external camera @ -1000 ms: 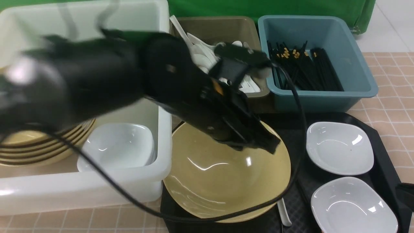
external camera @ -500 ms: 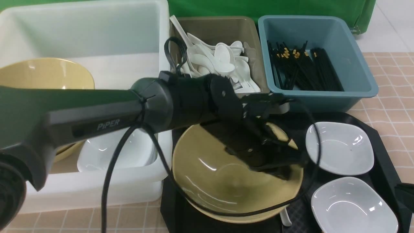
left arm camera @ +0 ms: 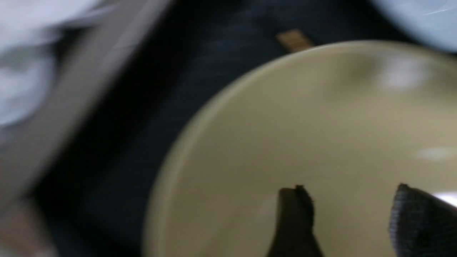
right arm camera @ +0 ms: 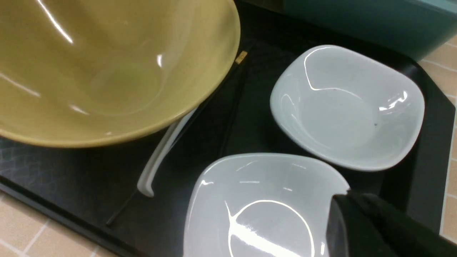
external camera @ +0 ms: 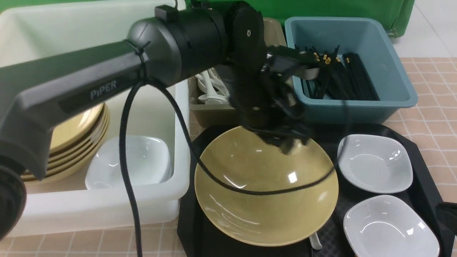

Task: On brown table put chopsticks spoon bowls plates into blue grey white boxes.
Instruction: 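Grasp the large bowl on the tray by its rim, then place the tan bowl onto the bowl stack in the left bin with the left gripper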

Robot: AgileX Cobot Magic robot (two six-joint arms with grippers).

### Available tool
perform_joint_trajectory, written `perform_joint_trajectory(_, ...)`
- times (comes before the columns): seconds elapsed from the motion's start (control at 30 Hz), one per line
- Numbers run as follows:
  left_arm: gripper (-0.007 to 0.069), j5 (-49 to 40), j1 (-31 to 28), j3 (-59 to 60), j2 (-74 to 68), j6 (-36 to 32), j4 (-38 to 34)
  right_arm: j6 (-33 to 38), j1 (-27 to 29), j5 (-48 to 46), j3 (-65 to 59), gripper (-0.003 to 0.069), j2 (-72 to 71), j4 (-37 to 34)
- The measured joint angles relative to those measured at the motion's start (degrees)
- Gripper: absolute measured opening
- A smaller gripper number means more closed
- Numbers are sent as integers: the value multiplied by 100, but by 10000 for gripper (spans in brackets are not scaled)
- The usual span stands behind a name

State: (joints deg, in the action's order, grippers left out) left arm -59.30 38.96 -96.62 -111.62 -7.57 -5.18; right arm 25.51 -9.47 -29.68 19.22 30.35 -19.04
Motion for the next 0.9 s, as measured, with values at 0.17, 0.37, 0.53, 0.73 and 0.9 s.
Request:
perform_joint_trajectory(0.17,469,38,-31,-26,-133,316,1033,0,0,5,0,48,0,0)
perform_joint_trajectory(0.37,510,109,-76,-26,-709,363,1403,0,0,5,0,50,0,0)
perform_joint_trajectory(0.53,374,-50,-87,-42,-891,-65,1383,0,0,5,0,55,0,0)
perform_joint_trajectory(0.73,163,-560,-87,-313,-580,-210,1095,0,0,10,0,59,0,0)
perform_joint_trajectory(0.9,24,-544,-82,-538,-15,-205,862,0,0,10,0,64,0,0)
